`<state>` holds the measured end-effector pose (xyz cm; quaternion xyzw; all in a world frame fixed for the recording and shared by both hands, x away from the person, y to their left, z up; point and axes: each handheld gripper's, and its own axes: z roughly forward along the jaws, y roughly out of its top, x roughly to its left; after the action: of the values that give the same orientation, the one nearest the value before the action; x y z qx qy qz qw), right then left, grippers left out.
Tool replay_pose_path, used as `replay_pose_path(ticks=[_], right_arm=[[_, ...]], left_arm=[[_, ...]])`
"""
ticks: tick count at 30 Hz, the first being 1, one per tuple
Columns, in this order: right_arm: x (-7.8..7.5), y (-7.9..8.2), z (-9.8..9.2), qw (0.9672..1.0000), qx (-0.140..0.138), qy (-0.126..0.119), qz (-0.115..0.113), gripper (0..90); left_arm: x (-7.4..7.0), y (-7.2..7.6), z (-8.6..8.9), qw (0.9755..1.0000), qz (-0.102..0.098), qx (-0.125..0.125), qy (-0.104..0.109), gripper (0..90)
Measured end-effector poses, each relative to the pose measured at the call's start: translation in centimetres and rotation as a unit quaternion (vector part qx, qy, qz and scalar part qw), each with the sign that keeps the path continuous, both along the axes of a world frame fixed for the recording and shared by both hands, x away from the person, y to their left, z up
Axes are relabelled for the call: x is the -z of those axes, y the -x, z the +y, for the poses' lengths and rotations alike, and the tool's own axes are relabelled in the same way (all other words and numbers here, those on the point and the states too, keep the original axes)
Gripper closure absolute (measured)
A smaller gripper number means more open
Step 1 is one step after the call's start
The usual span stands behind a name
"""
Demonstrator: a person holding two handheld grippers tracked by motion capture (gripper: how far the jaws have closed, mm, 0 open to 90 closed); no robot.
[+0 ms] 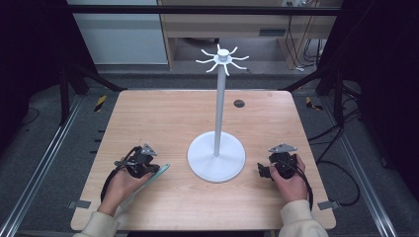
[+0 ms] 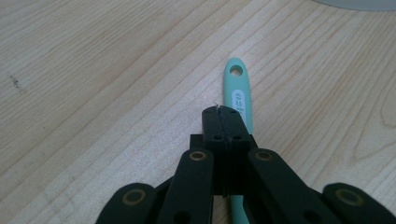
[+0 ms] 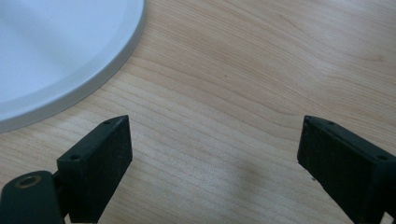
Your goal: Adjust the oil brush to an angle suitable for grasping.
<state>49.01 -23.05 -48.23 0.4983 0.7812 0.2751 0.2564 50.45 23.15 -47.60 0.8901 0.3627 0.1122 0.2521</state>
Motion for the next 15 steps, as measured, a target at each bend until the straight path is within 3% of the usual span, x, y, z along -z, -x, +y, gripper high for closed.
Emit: replay_pose_path(ticks=[6,15], right_arm=[[0.1,0.0,0.1,1.0,-0.001,0.002,0.002,10.5],[0.1,0.0,0.0,1.0,-0.002,0.004,0.007,10.5]], left_arm=[[0.0,0.1,0.0,1.0,0.005,0.008,0.001,90.0],[-0.1,1.9,-1.7,0.9988,0.012,0.047,-0.011,90.0]])
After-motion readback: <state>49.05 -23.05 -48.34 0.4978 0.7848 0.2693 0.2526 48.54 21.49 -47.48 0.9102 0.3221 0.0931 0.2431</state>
